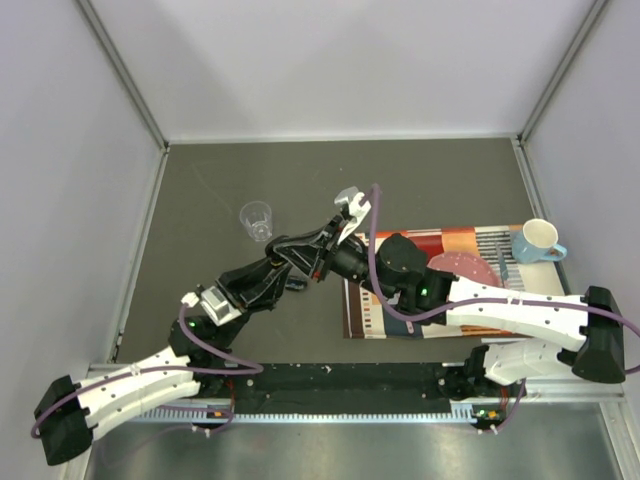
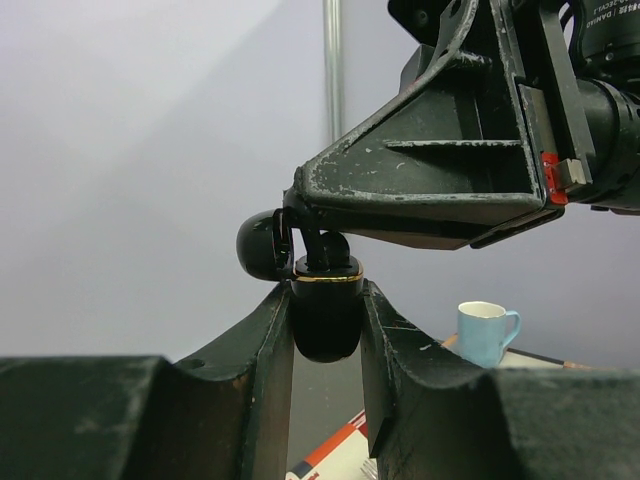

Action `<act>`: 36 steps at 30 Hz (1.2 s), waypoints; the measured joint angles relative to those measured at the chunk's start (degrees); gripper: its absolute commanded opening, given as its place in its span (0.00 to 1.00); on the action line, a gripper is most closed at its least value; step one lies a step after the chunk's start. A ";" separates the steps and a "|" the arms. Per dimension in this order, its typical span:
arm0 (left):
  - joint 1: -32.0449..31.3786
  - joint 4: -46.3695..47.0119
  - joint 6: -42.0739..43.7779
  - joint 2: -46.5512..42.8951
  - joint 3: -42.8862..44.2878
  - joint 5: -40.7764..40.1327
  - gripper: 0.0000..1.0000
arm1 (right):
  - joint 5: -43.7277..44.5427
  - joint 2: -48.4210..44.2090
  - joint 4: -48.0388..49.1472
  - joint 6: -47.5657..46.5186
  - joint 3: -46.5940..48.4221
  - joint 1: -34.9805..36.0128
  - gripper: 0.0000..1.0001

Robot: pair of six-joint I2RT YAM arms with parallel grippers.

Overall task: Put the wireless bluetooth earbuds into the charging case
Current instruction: Place the earbud in the charging case.

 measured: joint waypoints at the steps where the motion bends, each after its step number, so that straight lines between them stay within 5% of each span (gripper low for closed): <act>1: 0.00 0.28 0.00 0.09 0.00 -0.02 0.00 | 0.35 0.00 0.13 -0.02 0.02 0.00 0.00; 36: 0.00 3.91 1.75 3.67 0.00 -3.15 0.00 | 5.95 1.88 0.04 -2.58 1.09 2.19 0.00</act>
